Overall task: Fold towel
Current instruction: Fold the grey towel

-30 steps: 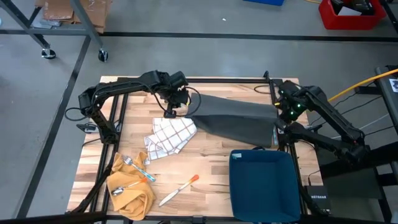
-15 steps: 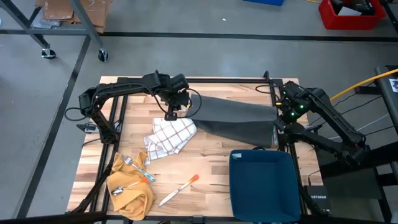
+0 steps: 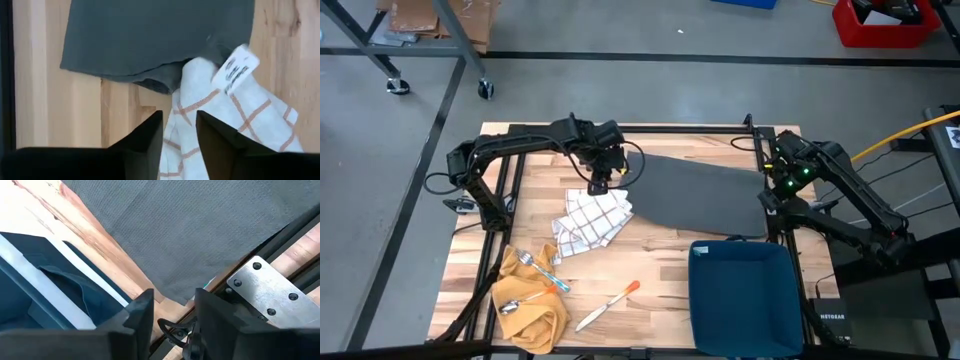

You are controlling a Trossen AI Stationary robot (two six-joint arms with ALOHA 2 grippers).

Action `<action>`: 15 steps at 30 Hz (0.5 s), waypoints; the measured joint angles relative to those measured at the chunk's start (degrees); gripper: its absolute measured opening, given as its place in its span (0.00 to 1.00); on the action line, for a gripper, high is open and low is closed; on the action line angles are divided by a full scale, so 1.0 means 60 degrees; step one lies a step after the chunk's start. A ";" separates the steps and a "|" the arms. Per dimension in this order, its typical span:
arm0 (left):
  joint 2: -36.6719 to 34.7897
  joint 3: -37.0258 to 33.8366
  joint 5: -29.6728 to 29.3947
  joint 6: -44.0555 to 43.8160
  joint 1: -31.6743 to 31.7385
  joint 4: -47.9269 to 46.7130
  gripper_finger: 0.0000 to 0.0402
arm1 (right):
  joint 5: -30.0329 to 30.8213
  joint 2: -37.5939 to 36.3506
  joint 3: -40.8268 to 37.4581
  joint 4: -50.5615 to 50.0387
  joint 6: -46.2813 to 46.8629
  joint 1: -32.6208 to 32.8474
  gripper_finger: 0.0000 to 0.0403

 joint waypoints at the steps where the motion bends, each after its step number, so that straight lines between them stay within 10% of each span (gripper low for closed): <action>1: 0.0000 0.0000 0.0000 0.0072 -0.0029 0.0062 0.29 | 0.0000 0.0000 0.0000 0.0005 0.0097 0.0000 0.39; 15: 0.0935 0.0000 0.0227 -0.0199 -0.0235 0.3932 0.22 | -0.0029 0.0004 0.0000 0.1935 0.0147 0.0000 0.40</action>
